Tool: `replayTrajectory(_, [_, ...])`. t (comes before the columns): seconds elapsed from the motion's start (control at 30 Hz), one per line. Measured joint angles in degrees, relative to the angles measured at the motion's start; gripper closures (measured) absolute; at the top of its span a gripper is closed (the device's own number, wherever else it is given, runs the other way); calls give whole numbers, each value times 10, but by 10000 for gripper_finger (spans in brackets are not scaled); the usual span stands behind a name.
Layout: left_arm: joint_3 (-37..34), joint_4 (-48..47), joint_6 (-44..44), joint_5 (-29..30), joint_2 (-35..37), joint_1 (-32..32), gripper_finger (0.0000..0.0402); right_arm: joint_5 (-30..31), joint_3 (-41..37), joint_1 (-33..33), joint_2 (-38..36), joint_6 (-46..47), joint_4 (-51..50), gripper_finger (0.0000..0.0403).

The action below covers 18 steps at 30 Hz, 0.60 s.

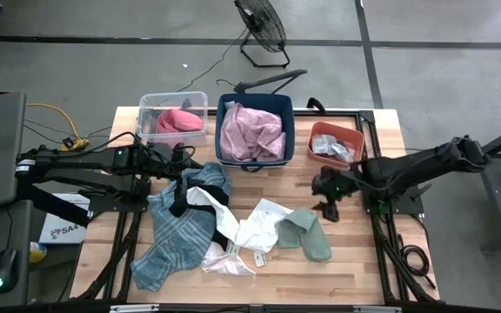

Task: Pick & Place Cloths
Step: Put the dark gray sock into the orange bin

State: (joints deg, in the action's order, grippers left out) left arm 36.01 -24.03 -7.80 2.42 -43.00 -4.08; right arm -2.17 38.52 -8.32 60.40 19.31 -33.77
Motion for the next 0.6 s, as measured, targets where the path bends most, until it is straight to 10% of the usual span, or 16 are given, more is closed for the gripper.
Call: replayTrajectory(0.6, [0, 0, 0, 0, 0, 0, 158, 71, 0, -136, 178, -102, 71, 162])
